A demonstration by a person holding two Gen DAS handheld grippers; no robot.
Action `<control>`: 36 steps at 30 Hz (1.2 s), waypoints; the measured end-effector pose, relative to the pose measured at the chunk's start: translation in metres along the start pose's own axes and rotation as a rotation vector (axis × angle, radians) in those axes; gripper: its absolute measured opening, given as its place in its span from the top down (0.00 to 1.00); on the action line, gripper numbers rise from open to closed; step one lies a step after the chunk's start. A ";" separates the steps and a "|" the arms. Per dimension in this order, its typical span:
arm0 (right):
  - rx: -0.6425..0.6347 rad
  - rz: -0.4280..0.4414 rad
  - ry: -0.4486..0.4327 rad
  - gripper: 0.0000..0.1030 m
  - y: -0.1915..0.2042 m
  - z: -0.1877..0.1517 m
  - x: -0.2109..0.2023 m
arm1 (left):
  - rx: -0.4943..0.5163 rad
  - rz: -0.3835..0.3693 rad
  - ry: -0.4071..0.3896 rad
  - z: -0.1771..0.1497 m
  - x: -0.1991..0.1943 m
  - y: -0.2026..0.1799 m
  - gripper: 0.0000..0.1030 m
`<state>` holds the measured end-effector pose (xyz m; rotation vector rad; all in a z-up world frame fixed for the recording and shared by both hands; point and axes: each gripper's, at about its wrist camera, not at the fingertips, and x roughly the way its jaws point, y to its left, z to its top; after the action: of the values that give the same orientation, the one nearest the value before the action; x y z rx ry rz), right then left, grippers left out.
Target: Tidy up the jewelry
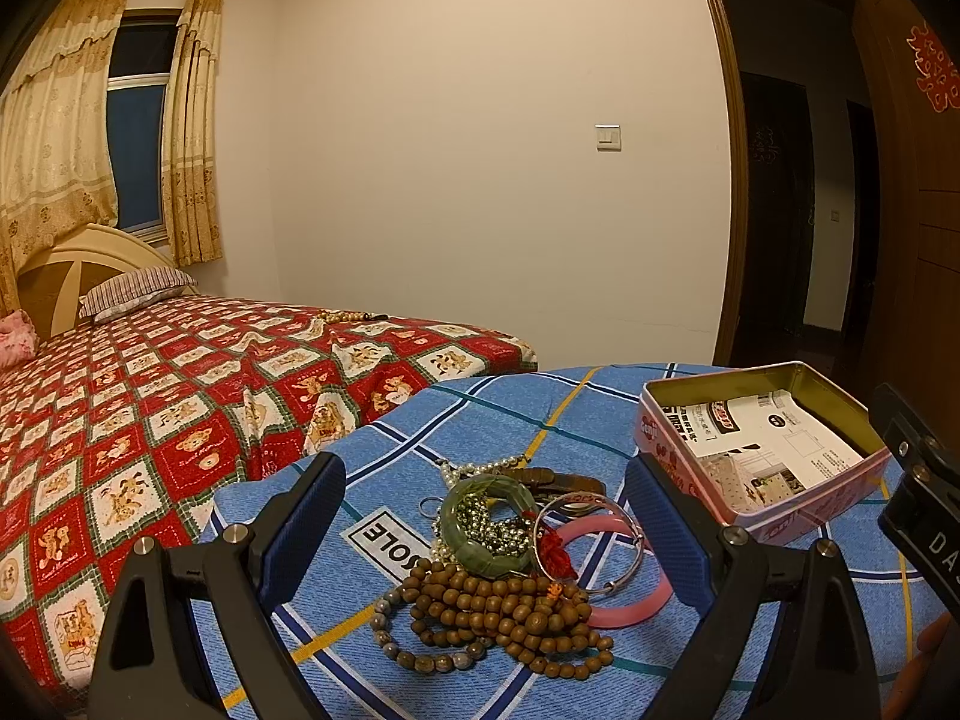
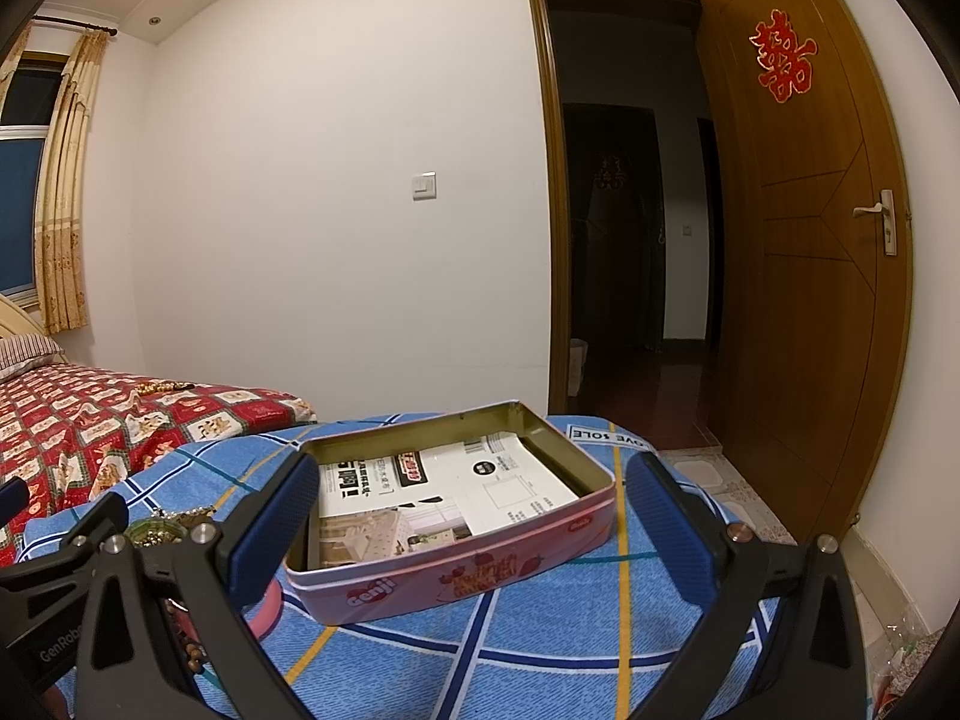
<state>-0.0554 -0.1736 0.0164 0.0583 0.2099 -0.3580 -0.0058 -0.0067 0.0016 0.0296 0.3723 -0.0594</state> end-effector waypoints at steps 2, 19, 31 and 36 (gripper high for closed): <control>0.000 -0.001 0.001 0.00 -0.002 -0.003 0.002 | -0.004 -0.013 0.001 0.001 0.000 0.001 0.08; -0.001 0.178 0.130 0.05 0.014 -0.009 0.011 | -0.178 0.203 0.082 0.006 0.009 0.091 0.09; -0.068 0.633 0.496 0.30 0.095 -0.040 0.028 | -0.170 0.240 0.122 0.008 0.001 0.125 0.09; -0.228 0.664 0.574 0.48 0.136 -0.048 0.038 | -0.180 0.249 0.120 0.009 -0.004 0.135 0.09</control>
<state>0.0177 -0.0548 -0.0362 0.0021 0.7730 0.3580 0.0025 0.1278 0.0137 -0.0990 0.4899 0.2229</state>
